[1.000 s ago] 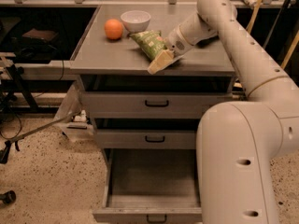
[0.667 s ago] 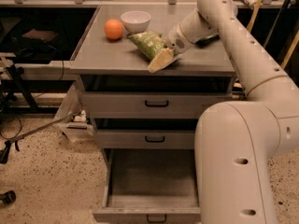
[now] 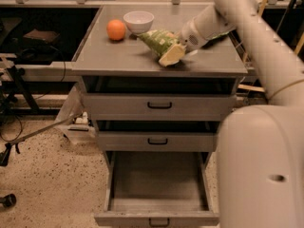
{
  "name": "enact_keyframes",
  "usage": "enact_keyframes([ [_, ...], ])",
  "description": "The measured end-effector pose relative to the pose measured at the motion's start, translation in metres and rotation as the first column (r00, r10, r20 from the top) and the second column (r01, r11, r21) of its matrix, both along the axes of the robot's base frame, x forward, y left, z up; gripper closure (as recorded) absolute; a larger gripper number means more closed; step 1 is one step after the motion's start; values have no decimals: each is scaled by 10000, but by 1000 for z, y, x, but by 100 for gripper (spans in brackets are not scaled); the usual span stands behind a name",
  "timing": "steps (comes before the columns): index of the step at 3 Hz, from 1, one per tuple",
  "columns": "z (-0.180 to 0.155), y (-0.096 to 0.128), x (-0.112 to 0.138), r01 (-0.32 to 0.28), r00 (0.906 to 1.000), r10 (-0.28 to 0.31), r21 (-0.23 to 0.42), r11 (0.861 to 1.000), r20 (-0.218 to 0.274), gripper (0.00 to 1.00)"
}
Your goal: Place green jalapeno chip bag into bottom drawer
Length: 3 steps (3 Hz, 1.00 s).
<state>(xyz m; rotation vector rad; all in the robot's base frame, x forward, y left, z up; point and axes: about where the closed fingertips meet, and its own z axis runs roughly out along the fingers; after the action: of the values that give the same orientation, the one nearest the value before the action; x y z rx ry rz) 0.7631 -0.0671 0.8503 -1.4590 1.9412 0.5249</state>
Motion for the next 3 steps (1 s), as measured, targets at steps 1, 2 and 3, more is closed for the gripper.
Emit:
enact_keyframes([
  [1, 22, -17, -7, 359, 9983, -367, 168, 9992, 445, 100],
  [2, 20, -15, -7, 324, 9986, -330, 163, 9993, 409, 100],
  [3, 19, -7, -24, 121, 9997, -125, 184, 9998, 210, 100],
])
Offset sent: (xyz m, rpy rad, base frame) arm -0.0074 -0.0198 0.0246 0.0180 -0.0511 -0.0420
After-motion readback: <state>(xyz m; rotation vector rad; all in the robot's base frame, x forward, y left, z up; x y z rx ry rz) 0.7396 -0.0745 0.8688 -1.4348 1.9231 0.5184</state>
